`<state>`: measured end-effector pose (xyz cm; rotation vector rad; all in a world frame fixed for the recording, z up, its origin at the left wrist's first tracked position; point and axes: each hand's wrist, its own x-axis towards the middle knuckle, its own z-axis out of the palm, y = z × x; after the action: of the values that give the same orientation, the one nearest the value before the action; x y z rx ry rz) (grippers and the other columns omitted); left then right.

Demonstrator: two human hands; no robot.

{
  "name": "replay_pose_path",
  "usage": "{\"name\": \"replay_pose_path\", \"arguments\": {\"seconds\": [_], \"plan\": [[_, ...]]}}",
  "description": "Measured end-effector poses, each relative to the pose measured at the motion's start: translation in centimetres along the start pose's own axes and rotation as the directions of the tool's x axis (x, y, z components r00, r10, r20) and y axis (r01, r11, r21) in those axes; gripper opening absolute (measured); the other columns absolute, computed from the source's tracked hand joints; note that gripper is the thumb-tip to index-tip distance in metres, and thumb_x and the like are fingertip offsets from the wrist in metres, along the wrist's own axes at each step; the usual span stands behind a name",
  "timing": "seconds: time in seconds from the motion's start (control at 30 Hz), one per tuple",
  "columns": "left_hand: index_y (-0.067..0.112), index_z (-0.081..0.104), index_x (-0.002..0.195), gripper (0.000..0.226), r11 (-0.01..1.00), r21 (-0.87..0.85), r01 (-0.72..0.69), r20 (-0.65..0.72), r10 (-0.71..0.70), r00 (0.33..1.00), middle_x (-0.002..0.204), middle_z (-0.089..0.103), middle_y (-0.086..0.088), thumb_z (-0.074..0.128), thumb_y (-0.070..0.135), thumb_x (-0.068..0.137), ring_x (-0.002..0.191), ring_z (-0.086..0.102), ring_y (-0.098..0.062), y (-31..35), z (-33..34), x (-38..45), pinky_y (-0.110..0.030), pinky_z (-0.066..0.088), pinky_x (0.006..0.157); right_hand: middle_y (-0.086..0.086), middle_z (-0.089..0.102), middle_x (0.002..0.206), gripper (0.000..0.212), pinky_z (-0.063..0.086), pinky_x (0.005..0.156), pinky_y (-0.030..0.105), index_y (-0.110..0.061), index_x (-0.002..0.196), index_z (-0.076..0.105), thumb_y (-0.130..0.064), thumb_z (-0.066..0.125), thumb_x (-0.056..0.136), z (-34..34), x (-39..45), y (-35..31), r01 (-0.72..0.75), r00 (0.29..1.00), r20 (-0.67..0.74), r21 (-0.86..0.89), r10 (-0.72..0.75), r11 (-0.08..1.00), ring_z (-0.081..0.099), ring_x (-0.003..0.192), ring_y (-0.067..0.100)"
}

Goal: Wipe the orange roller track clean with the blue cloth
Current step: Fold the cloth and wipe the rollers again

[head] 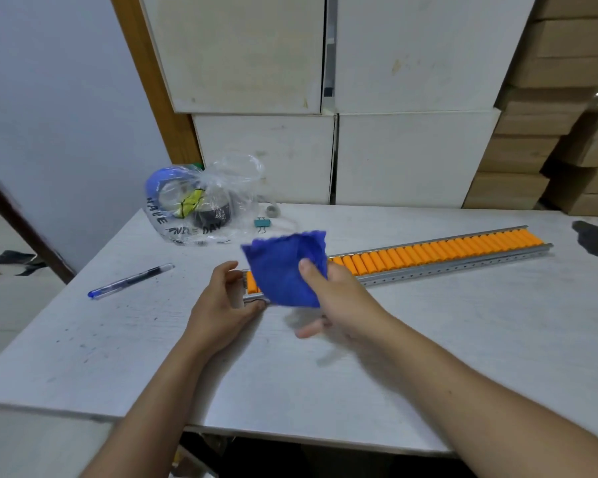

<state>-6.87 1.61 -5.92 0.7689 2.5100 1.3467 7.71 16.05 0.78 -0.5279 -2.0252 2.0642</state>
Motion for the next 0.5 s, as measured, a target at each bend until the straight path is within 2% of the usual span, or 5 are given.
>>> {"name": "replay_pose_path", "arguments": {"seconds": [0.1, 0.2, 0.33, 0.43, 0.5], "plan": [[0.036, 0.035, 0.127, 0.080, 1.000, 0.026, -0.015, 0.003, 0.015, 1.000, 0.120, 0.056, 0.010, 0.073, 0.045, 0.058, 0.113, 0.054, -0.010, 0.2, 0.0, -0.2, -0.038, 0.043, 0.097, 0.001, 0.055, 0.116, 0.019, 0.060, 0.064, 0.041, -0.025, 0.107, 0.055, -0.035, 0.041, 0.099, 2.0, 1.4, -1.2, 0.015, 0.996, -0.089, 0.180, 0.001, 0.983, 0.065, 0.091, 0.027], [0.036, 0.034, 0.128, 0.079, 0.999, 0.028, -0.024, 0.006, 0.024, 1.000, 0.122, 0.056, 0.008, 0.076, 0.040, 0.062, 0.111, 0.055, -0.010, 0.2, 0.0, -0.2, -0.037, 0.043, 0.096, 0.001, 0.061, 0.081, 0.017, 0.049, 0.067, 0.030, -0.025, 0.091, 0.060, -0.027, 0.044, 0.098, 4.1, 3.1, -0.4, 0.243, 0.949, -0.166, -0.161, -0.269, 0.957, 0.059, 0.071, 0.015], [0.037, 0.044, 0.115, 0.060, 0.999, -0.001, -0.037, -0.004, 0.037, 0.999, 0.106, 0.063, 0.015, 0.072, 0.039, 0.061, 0.099, 0.062, -0.010, 0.2, -0.2, 0.0, -0.043, 0.050, 0.084, 0.013, 0.049, 0.139, 0.042, 0.023, 0.108, 0.030, -0.008, 0.132, 0.050, -0.013, 0.050, 0.091, 4.8, 5.4, 2.6, 0.434, 0.874, 0.179, -0.706, -0.452, 0.559, 0.038, 0.130, 0.023], [0.038, 0.041, 0.113, 0.058, 1.000, -0.027, -0.009, 0.021, 0.009, 1.000, 0.099, 0.063, 0.016, 0.066, 0.035, 0.060, 0.093, 0.062, -0.013, 0.3, -0.3, -0.1, -0.044, 0.049, 0.083, 0.017, 0.046, 0.141, 0.046, 0.019, 0.112, 0.038, -0.003, 0.131, 0.049, -0.013, 0.052, 0.086, 4.5, 6.2, 4.4, 0.492, 0.826, 0.360, -0.836, -0.434, 0.243, 0.035, 0.132, 0.031], [0.038, 0.038, 0.117, 0.061, 0.999, -0.040, -0.013, 0.025, 0.014, 1.000, 0.101, 0.062, 0.019, 0.067, 0.033, 0.063, 0.094, 0.061, -0.010, 0.3, -0.2, -0.2, -0.043, 0.048, 0.085, 0.015, 0.045, 0.142, 0.047, 0.017, 0.113, 0.037, -0.004, 0.133, 0.047, -0.015, 0.052, 0.088, 3.9, 6.1, 4.8, 0.479, 0.822, 0.348, -0.851, -0.451, 0.217, 0.035, 0.133, 0.028]]}}
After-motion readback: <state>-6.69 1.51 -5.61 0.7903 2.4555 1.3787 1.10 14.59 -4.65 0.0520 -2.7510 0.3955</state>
